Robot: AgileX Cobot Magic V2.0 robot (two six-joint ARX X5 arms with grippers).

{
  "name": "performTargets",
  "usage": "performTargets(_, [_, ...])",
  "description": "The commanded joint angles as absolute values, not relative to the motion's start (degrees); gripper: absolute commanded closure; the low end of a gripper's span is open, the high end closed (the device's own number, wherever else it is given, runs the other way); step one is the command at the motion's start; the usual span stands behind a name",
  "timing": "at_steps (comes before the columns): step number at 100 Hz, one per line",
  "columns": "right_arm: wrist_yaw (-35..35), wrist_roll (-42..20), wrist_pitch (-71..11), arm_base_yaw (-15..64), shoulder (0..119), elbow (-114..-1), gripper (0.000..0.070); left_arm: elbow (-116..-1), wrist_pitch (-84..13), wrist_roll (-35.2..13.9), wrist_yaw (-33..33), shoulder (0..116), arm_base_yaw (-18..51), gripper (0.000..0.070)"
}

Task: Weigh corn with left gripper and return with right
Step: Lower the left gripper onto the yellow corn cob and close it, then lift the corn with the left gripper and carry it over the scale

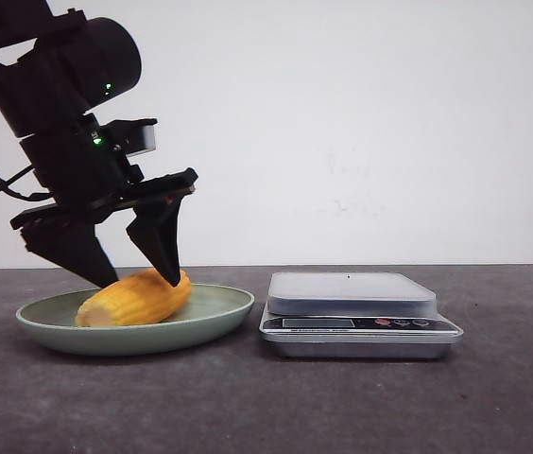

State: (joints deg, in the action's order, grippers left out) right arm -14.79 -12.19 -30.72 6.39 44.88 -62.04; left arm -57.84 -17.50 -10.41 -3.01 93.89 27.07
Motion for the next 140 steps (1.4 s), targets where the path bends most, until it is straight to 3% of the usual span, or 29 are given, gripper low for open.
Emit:
performTargets(1, [-14.57,-11.55,-30.35,6.63,45.21,-63.13,0.0232,-58.54,-17.12,-9.89,-2.92,94.85,27.75,0.0456])
performTargets(7, [-14.59,-11.57,-30.35,6.63,45.21,-63.13,0.0232,-58.54,-17.50,-9.89,-2.92,94.85,27.77,0.0525])
performTargets(15, [-14.59,-11.57,-30.37,6.63,45.21,-63.13,0.0232,-58.54,-18.22,-9.89,-2.79,94.85,28.05,0.0700])
performTargets(54, [-14.55,-11.77,-30.28,6.61,45.21,-63.13,0.0233,-61.80,-18.92,-11.03,0.23,86.24,28.88,0.0695])
performTargets(74, [-14.85,-14.59,-29.82,6.61,45.21,-63.13,0.0232,-70.35,-20.99,-12.73,0.49,83.72,34.17,0.0693])
performTargets(105, [-16.45,-16.19,-29.65,6.61,45.23,-63.13,0.0232,-85.62,-20.84,-16.86,4.38,96.36,44.07,0.0693])
performTargets(140, [-16.49,-15.64,-31.38,6.61,45.21,-63.13,0.0231,-88.07,-19.94,-21.45,4.51,108.95,44.66,0.0693])
